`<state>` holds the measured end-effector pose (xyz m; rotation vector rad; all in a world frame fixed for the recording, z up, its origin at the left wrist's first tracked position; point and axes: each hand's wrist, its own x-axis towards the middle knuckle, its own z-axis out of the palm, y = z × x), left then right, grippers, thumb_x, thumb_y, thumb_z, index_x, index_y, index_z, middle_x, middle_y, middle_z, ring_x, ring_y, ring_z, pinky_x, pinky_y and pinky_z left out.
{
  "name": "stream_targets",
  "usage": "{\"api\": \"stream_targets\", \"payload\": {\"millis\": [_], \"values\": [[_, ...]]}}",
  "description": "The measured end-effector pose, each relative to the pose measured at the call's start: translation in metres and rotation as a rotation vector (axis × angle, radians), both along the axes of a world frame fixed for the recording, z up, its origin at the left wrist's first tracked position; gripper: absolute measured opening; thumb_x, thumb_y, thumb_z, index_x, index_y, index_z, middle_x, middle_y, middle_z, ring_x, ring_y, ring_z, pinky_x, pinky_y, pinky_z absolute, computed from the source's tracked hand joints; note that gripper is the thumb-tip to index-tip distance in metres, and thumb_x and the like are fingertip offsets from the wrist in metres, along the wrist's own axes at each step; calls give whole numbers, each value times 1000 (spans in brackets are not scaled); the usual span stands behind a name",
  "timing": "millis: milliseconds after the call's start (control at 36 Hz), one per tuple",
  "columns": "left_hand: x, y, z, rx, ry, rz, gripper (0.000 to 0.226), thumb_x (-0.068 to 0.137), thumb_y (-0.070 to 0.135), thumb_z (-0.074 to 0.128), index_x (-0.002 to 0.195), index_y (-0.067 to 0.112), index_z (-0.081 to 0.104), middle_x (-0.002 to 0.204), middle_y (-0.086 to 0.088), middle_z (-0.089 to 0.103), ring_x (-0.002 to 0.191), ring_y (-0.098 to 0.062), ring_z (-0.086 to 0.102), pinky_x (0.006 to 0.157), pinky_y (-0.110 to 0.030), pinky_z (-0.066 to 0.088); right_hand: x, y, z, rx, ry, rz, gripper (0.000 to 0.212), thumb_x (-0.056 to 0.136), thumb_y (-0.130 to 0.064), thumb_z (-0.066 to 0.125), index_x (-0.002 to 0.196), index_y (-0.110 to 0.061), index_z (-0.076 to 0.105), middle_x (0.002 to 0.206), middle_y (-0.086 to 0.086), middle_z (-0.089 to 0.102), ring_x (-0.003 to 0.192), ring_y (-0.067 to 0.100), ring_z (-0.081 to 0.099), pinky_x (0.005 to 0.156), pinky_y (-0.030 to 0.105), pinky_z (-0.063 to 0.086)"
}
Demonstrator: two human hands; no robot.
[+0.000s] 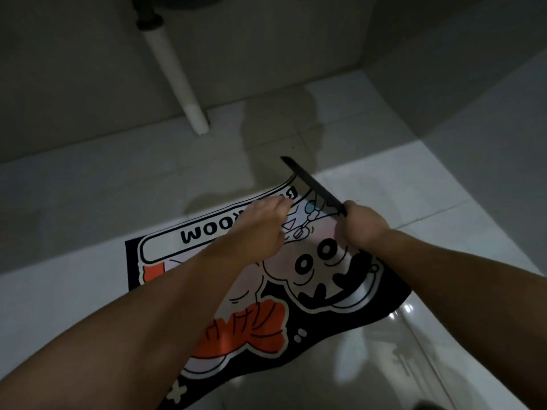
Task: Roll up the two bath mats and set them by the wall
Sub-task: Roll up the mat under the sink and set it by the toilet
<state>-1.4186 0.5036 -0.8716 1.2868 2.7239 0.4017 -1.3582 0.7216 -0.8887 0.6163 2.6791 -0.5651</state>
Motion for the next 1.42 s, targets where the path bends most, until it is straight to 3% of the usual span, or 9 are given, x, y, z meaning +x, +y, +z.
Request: {"api": "stream_targets", "payload": {"millis": [222,389,583,694,778,917,1111,1306,1417], "values": [[-26,32,43,-15,68,-33,80,75,39,70,141,13,31,144,-7,37,133,-26,29,111,-38,18,5,-6,72,32,91,422,36,80,-7,51,114,-17,44,86,7,54,79,27,53,63,34,40],[-29,27,73,-40,6,16,14,83,27,57,93,18,54,83,-1,56,80,-25,56,60,-29,32,-14,0,124,179,142,736,53,79,-7,55,126,-24,39,101,10,59,84,28,57,69,41,48],[-30,11,113,-34,4,81,22,89,37,59,94,16,60,73,1,49,68,-19,48,55,-29,32,-39,-1,148,396,281,869,64,85,-17,47,141,-32,19,115,10,55,92,30,58,64,33,41],[-27,-1,135,-39,-5,87,32,83,50,61,88,19,56,68,3,50,65,-17,51,55,-29,34,-43,-1,157,346,463,986,56,89,-49,41,138,-27,27,113,8,60,87,29,60,62,29,36],[-20,-11,142,-61,-33,79,34,80,57,60,86,23,53,63,8,47,57,-6,46,47,-27,27,-39,-6,160,292,514,1015,76,78,-75,14,131,-25,35,100,6,64,80,26,59,59,29,35],[-14,-30,155,-108,-75,68,23,87,50,56,90,28,49,67,10,48,58,-2,45,46,-26,26,-36,-22,165,296,567,1089,44,92,-54,23,114,-23,45,77,-5,54,62,18,48,54,30,31],[-7,-38,186,-143,-48,115,2,94,32,46,94,30,47,72,3,52,64,-15,50,49,-28,33,-42,-27,196,299,623,1054,8,94,-27,45,99,-23,49,87,0,52,71,19,48,59,28,27],[-2,-51,221,-248,-174,222,44,84,7,40,108,44,46,92,5,57,80,-16,55,63,-30,45,-33,-40,211,492,690,1133,59,80,-7,51,137,-16,41,99,9,64,67,27,58,50,27,24],[-4,-58,216,-282,-104,174,55,82,6,40,116,49,40,98,-1,60,79,-18,55,62,-33,47,-27,-40,211,587,676,1180,69,78,-9,41,146,-15,27,98,6,57,57,19,36,49,30,25]]}}
